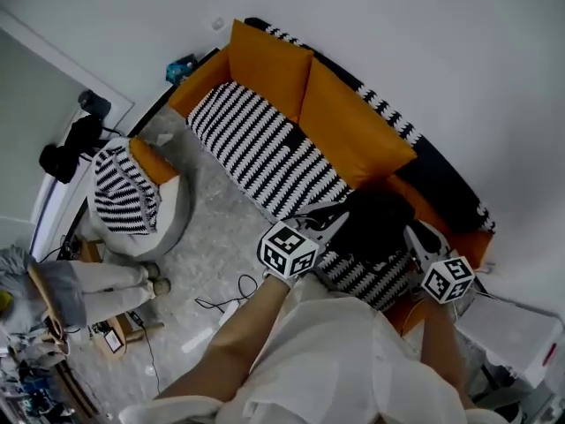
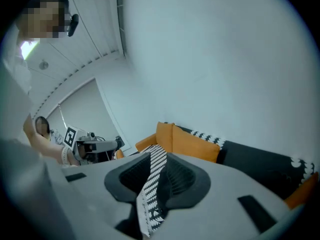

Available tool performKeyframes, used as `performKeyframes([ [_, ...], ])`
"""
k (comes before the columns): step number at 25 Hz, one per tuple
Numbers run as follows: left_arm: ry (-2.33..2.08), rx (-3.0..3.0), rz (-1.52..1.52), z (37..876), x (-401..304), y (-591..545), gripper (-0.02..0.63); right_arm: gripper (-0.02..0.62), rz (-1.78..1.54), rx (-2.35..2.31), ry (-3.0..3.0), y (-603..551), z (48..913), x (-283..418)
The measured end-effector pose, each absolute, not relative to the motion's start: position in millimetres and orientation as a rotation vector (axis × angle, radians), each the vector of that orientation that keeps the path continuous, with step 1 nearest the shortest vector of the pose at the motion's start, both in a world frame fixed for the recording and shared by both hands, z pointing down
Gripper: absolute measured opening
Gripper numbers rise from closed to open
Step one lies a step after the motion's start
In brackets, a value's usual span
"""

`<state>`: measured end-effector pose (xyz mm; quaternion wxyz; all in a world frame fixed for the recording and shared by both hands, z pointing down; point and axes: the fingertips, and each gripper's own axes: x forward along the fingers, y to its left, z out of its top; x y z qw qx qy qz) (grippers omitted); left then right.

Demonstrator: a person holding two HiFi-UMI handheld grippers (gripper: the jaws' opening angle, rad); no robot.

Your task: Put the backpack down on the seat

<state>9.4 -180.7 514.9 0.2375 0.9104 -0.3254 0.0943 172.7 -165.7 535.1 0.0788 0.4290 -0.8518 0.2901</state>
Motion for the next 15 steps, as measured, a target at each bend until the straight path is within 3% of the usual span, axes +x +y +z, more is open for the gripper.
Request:
performKeyframes([
  [7, -1.032, 2.584, 0.103, 434.0, -18.8, -174.9, 0.084, 0.034, 0.716, 1.293, -2.723, -160.4, 462.4, 162.8],
  [15, -1.049, 2.666, 0.06, 393.1, -20.0, -172.4, 0.072, 0.02, 0.594, 1.335, -2.793, -155.9, 420.7, 158.5],
])
